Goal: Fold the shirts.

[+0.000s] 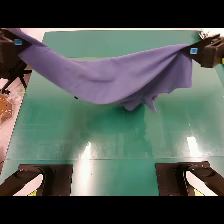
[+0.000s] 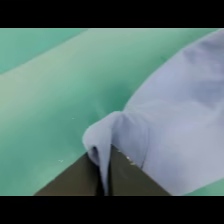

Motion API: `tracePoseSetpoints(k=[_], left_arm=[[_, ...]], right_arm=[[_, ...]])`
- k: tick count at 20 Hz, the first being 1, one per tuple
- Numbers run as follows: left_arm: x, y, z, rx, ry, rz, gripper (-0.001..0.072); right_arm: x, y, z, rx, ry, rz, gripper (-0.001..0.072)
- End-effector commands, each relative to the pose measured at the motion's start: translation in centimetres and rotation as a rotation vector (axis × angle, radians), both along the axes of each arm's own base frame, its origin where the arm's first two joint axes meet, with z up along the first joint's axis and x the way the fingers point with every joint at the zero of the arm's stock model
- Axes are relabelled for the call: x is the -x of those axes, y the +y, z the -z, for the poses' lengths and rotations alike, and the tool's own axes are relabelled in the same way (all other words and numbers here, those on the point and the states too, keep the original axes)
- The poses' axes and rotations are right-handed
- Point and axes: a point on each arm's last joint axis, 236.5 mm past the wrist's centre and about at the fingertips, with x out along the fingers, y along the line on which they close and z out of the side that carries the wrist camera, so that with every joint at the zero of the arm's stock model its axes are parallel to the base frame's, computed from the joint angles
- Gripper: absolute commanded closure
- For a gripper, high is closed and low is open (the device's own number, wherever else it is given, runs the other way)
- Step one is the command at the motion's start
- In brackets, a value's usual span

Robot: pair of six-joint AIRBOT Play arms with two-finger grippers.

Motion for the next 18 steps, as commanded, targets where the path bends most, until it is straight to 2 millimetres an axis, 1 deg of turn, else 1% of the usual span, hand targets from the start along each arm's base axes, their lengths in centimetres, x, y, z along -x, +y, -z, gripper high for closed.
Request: tracePoseSetpoints(k=[1,3,4,5,6,7,8,10,11,13,14,15,18], left_arm=[[3.0,1.2,-1.9,-0.022,-0.061,-0.029,0.0685],[3.9,1.3,-3.9,-0.009,-0.123,-0.033,0.0686],[4.2,1.2,-4.4,-0.004,-0.138,-0.030,0.0685],[4.4,1.1,-4.9,0.003,-0.150,-0.024,0.0685],[4.6,0.5,-5.3,0.021,-0.158,-0.004,0.0685],[4.7,0.0,-5.6,0.039,-0.164,0.015,0.0685],[4.5,-0.2,-5.5,0.045,-0.162,0.018,0.0685],[3.7,-0.1,-4.3,0.030,-0.119,0.015,0.0685],[3.1,-0.1,-3.1,0.016,-0.076,0.017,0.0685],[1.6,-0.3,0.1,-0.011,0.044,0.032,0.0685],[0.6,-0.5,1.7,-0.017,0.106,0.033,0.0685],[-0.9,-0.6,3.0,-0.011,0.146,0.028,0.0685],[-5.8,-1.2,6.2,0.011,0.202,0.013,0.0684]], right_arm=[[2.1,-1.7,-1.4,0.043,-0.040,0.098,0.0693],[3.7,-1.3,-3.1,0.027,-0.103,0.084,0.0693],[4.1,-1.1,-3.7,0.021,-0.122,0.078,0.0693],[4.3,-1.1,-3.8,0.020,-0.126,0.074,0.0693],[4.4,-1.0,-3.5,0.021,-0.120,0.073,0.0693],[4.2,-1.0,-2.7,0.023,-0.100,0.072,0.0692],[3.8,-0.9,-1.1,0.030,-0.062,0.071,0.0692],[3.2,-0.8,2.8,0.044,0.028,0.071,0.0693],[2.9,-0.8,4.7,0.048,0.070,0.072,0.0693],[2.4,-0.7,8.4,0.044,0.147,0.081,0.0693],[2.0,-0.7,9.9,0.040,0.174,0.092,0.0693],[1.6,-0.8,11.1,0.038,0.189,0.101,0.0693],[-0.8,-1.0,13.9,0.018,0.189,0.146,0.0692]])
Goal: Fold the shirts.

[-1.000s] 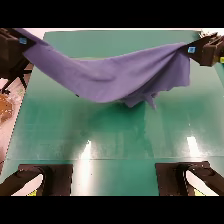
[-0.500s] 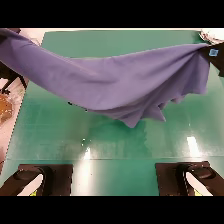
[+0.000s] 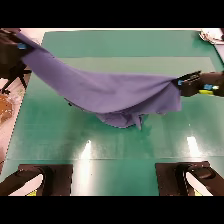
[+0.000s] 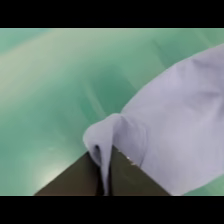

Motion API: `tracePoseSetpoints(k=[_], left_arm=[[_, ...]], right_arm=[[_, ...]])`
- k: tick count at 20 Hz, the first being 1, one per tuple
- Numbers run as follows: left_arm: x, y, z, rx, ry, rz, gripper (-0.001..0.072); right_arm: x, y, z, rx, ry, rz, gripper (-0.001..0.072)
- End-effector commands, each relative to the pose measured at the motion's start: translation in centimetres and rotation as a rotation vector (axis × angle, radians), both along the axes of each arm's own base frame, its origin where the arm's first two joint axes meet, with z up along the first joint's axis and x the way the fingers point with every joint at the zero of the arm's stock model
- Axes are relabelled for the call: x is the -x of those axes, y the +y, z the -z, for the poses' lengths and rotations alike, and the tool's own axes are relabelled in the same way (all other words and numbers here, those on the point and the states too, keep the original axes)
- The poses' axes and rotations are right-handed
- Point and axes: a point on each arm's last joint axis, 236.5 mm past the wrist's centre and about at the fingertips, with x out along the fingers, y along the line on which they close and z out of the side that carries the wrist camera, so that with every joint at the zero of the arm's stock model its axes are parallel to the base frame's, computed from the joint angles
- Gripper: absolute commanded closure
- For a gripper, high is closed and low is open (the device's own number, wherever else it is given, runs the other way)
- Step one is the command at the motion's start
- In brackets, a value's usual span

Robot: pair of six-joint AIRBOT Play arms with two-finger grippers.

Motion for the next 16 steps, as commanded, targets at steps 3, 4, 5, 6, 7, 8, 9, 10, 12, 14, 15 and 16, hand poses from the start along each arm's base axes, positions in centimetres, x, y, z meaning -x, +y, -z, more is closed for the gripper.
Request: tracePoseSetpoints(k=[3,4,5,6,7,8,9,10,12,14,15,16], left_arm=[[-8.1,-2.6,6.5,0.093,0.131,0.015,0.0684],[-9.6,-3.3,7.9,0.118,0.151,0.023,0.0684],[-11.0,-3.7,9.4,0.138,0.175,0.018,0.0684],[-12.3,-4.0,11.0,0.150,0.198,0.011,0.0684],[-13.6,-4.2,12.7,0.165,0.224,0.003,0.0684],[-14.6,-4.6,14.1,0.185,0.245,-0.002,0.0684],[-15.7,-5.1,15.5,0.205,0.259,-0.009,0.0684],[-16.8,-5.6,16.7,0.217,0.263,-0.017,0.0684],[-18.7,-7.0,18.7,0.227,0.246,-0.026,0.0684],[-20.0,-8.6,20.2,0.228,0.222,-0.021,0.0684],[-20.5,-9.6,20.8,0.226,0.206,-0.016,0.0683],[-20.7,-10.4,21.3,0.223,0.198,-0.012,0.0683]], right_arm=[[-5.5,-0.5,4.5,-0.031,-0.023,0.096,0.0692],[-7.0,-0.6,5.1,-0.035,-0.035,0.116,0.0692],[-8.5,-0.7,5.7,-0.038,-0.046,0.136,0.0692],[-10.0,-0.9,6.6,-0.040,-0.054,0.156,0.0692],[-11.3,-1.1,7.5,-0.039,-0.059,0.174,0.0692],[-12.5,-1.3,8.6,-0.032,-0.063,0.191,0.0692],[-13.6,-1.5,9.7,-0.029,-0.062,0.206,0.0692],[-14.6,-1.9,10.9,-0.027,-0.059,0.224,0.0692],[-16.1,-2.9,13.4,-0.017,-0.034,0.258,0.0692],[-16.7,-4.2,16.0,-0.006,0.014,0.289,0.0692],[-16.8,-4.7,17.1,0.000,0.040,0.300,0.0692],[-16.8,-5.3,18.1,0.005,0.065,0.311,0.0692]])
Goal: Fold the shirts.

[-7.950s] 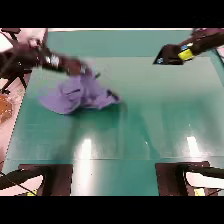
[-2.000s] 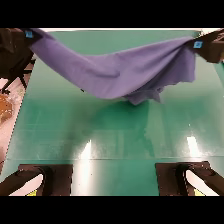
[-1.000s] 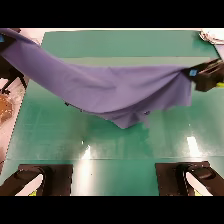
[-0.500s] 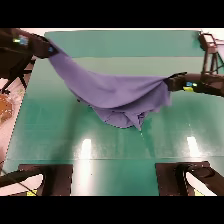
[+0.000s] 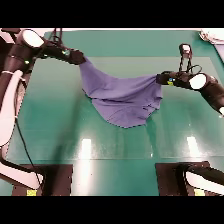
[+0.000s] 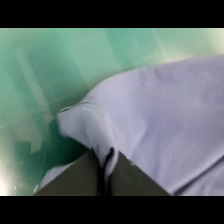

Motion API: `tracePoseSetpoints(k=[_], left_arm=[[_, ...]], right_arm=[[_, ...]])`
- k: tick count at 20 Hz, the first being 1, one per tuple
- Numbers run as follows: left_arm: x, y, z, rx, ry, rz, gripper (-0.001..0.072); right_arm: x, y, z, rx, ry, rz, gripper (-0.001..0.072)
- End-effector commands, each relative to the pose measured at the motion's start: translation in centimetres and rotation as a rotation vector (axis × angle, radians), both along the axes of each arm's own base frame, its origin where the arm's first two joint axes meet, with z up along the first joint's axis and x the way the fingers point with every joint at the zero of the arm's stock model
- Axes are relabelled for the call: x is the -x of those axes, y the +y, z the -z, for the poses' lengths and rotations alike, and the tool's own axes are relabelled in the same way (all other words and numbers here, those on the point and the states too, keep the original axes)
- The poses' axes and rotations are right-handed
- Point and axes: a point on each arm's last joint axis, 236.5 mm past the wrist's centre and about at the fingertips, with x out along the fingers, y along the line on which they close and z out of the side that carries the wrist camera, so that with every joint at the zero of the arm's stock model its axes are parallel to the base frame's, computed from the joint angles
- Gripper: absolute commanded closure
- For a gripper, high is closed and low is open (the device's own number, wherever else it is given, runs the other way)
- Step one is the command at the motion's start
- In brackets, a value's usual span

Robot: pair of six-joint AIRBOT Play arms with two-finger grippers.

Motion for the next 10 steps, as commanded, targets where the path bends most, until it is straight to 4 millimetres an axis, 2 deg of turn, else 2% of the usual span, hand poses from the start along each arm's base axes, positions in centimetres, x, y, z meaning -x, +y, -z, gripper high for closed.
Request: tracePoseSetpoints(k=[1,3,7,8,9,10], left_arm=[[-2.2,-2.8,2.4,0.008,-0.047,-0.009,0.0683],[-2.6,-3.5,3.4,-0.002,-0.050,-0.008,0.0683],[-2.8,-2.5,5.4,-0.066,-0.032,-0.004,0.0680],[-2.3,-2.5,5.7,-0.077,-0.014,0.009,0.0472],[-1.7,-2.6,6.1,-0.072,0.021,0.011,0.0117],[-0.9,-2.5,6.6,-0.075,0.067,0.018,0.0022]], right_arm=[[-0.9,-2.2,3.7,0.008,0.064,0.049,0.0692],[-0.9,-3.2,4.1,0.007,0.079,0.070,0.0692],[-0.7,-5.4,4.2,0.008,0.095,0.107,0.0680],[-0.4,-5.9,4.5,0.013,0.110,0.105,0.0542],[-0.1,-6.3,4.8,0.010,0.132,0.111,0.0251],[0.4,-6.6,5.1,0.007,0.157,0.112,0.0113]])
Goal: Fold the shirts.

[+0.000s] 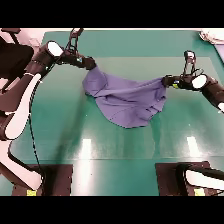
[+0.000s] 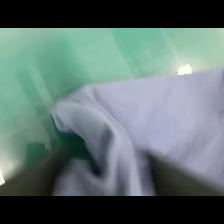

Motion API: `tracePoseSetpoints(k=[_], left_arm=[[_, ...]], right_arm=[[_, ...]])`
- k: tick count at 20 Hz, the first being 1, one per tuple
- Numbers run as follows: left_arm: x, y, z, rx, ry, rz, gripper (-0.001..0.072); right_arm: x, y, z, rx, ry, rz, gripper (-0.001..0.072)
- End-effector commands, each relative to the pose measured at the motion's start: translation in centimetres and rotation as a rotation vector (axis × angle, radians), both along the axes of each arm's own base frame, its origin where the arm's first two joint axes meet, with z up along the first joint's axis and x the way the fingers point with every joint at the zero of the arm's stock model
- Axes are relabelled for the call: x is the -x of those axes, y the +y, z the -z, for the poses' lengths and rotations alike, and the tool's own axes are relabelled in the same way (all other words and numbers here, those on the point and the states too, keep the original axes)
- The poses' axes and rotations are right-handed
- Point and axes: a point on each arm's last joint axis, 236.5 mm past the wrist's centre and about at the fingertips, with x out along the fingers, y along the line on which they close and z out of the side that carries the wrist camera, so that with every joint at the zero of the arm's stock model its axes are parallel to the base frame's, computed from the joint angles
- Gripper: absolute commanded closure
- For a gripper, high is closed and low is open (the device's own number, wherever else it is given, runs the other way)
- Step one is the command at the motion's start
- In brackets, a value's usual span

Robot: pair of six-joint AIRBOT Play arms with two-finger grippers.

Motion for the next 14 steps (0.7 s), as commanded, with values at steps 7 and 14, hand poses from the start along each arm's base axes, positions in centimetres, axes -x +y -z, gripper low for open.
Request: tracePoseSetpoints(k=[7,14], left_arm=[[5.6,4.6,-2.9,0.024,0.236,-0.048,0.0019],[11.4,5.8,-12.0,0.083,0.120,-0.103,0.0019]], right_arm=[[3.1,-9.7,-4.6,-0.005,-0.018,0.189,0.0115],[5.6,-16.3,-8.7,0.018,-0.104,0.347,0.0115]])
